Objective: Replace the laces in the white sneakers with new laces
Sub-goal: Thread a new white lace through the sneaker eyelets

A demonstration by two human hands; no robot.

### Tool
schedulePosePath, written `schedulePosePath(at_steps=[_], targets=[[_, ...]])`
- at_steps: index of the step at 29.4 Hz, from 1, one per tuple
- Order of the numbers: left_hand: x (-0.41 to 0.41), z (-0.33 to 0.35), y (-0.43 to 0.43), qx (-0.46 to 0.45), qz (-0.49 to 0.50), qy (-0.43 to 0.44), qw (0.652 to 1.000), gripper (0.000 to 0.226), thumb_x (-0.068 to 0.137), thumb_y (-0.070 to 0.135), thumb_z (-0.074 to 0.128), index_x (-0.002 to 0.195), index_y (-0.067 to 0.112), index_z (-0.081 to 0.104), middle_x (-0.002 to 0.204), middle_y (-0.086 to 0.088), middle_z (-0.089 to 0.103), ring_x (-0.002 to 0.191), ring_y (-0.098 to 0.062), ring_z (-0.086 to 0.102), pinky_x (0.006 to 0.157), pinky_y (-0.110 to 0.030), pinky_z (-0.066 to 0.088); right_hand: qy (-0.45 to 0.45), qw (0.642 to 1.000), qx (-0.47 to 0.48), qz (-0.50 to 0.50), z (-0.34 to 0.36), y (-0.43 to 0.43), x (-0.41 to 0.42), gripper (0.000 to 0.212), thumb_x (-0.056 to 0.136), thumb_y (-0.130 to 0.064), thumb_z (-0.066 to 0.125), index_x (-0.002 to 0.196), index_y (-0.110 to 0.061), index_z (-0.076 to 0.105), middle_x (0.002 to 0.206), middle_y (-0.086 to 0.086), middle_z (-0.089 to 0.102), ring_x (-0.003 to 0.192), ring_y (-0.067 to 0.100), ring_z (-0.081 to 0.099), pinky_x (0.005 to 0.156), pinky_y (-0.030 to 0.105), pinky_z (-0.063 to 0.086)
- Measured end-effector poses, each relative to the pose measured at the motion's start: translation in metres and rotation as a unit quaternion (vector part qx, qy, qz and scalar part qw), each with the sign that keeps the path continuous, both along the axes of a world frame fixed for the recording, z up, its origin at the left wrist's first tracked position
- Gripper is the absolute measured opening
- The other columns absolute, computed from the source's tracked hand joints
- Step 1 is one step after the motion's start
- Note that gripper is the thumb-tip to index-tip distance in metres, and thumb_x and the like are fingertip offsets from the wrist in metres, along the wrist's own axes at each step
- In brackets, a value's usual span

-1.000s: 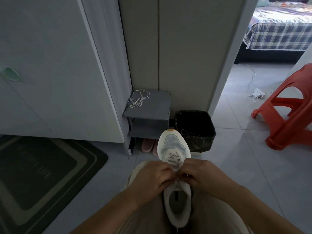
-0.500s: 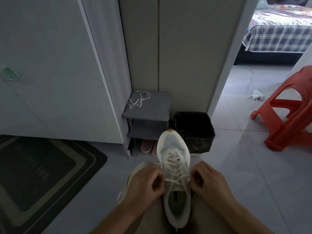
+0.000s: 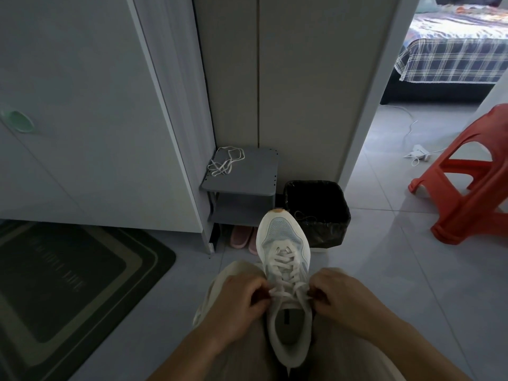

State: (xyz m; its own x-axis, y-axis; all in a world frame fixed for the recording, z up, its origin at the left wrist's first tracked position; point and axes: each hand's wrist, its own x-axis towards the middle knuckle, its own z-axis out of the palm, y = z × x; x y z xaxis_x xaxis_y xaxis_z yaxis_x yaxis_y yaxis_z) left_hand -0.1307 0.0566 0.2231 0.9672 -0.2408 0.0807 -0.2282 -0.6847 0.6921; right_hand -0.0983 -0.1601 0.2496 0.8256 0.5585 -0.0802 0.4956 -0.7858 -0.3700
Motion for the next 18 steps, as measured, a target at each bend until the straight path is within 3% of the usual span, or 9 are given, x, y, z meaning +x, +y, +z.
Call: schedulePosePath(at_steps=[2, 5, 8, 10, 14, 16, 17, 18], targets=[[0.0, 0.005, 0.001, 0.002, -0.018, 0.03, 0.999, 0.016, 0.08, 0.035, 0.057, 0.084, 0.02, 0.062, 0.077, 0.019, 0.048, 0.075, 0.003, 0.046, 0.072, -0.017, 0.036, -0.026, 1.0, 0.012, -0.011, -0.002, -0.002, 0.001, 0.012, 0.09, -0.034, 0.047, 0.078, -0.03, 0.05, 0.075, -0.021, 0.032, 0.072, -0.001, 0.039, 0.064, 0.011, 0.033], [0.001, 0.015, 0.006, -0.068, -0.013, 0.119, 0.99, 0.009, 0.081, 0.026, 0.061, 0.074, 0.022, 0.057, 0.072, 0.012, 0.053, 0.07, 0.003, 0.05, 0.065, -0.011, 0.038, -0.119, 0.992, 0.046, -0.025, -0.006, -0.007, -0.001, 0.027, 0.082, -0.034, 0.042, 0.068, -0.023, 0.063, 0.07, -0.016, 0.047, 0.06, 0.001, 0.049, 0.048, 0.01, 0.037], [0.0, 0.025, 0.02, -0.121, 0.006, 0.216, 0.969, 0.016, 0.082, 0.007, 0.06, 0.071, 0.019, 0.058, 0.068, 0.006, 0.06, 0.064, 0.001, 0.053, 0.064, -0.013, 0.042, -0.239, 0.971, 0.014, -0.012, -0.013, -0.019, -0.009, 0.006, 0.065, -0.015, 0.064, 0.061, -0.02, 0.064, 0.065, -0.005, 0.055, 0.061, 0.009, 0.046, 0.042, 0.018, 0.045], [-0.003, 0.029, 0.027, -0.146, 0.003, 0.249, 0.957, 0.017, 0.083, 0.003, 0.057, 0.072, 0.017, 0.058, 0.069, 0.005, 0.065, 0.068, -0.002, 0.057, 0.066, -0.014, 0.044, -0.251, 0.968, 0.02, -0.019, -0.019, -0.028, -0.014, 0.025, 0.049, -0.004, 0.083, 0.063, -0.015, 0.065, 0.066, 0.001, 0.057, 0.064, 0.013, 0.046, 0.043, 0.02, 0.048], [-0.009, 0.031, 0.027, -0.199, -0.004, 0.267, 0.943, 0.019, 0.085, -0.001, 0.054, 0.073, 0.014, 0.055, 0.079, 0.002, 0.069, 0.075, -0.001, 0.06, 0.068, -0.012, 0.043, -0.208, 0.977, -0.002, -0.04, -0.017, -0.031, -0.025, 0.035, 0.04, -0.002, 0.089, 0.065, -0.014, 0.067, 0.067, 0.004, 0.059, 0.052, 0.015, 0.055, 0.04, 0.027, 0.049], [-0.009, 0.032, 0.026, -0.201, -0.007, 0.255, 0.946, 0.009, 0.084, 0.007, 0.059, 0.078, 0.014, 0.056, 0.074, 0.008, 0.064, 0.07, 0.0, 0.056, 0.066, -0.012, 0.042, -0.23, 0.972, -0.002, -0.036, -0.017, -0.029, -0.023, 0.022, 0.054, -0.012, 0.086, 0.066, -0.015, 0.069, 0.066, 0.003, 0.06, 0.051, 0.015, 0.057, 0.04, 0.026, 0.05], [-0.009, 0.032, 0.027, -0.184, -0.013, 0.242, 0.952, 0.005, 0.081, 0.014, 0.062, 0.08, 0.017, 0.058, 0.072, 0.012, 0.061, 0.069, 0.0, 0.052, 0.066, -0.014, 0.043, -0.235, 0.972, 0.001, -0.025, -0.016, -0.029, -0.021, 0.01, 0.074, -0.022, 0.074, 0.067, -0.016, 0.069, 0.066, 0.002, 0.06, 0.052, 0.014, 0.057, 0.041, 0.025, 0.05], [-0.009, 0.031, 0.029, -0.149, -0.014, 0.221, 0.964, 0.005, 0.08, 0.019, 0.063, 0.081, 0.022, 0.059, 0.073, 0.014, 0.059, 0.066, 0.002, 0.049, 0.065, -0.016, 0.043, -0.216, 0.976, 0.014, -0.033, -0.015, -0.03, -0.021, 0.034, 0.092, -0.033, 0.05, 0.068, -0.019, 0.07, 0.066, -0.001, 0.059, 0.052, 0.012, 0.056, 0.043, 0.022, 0.05]])
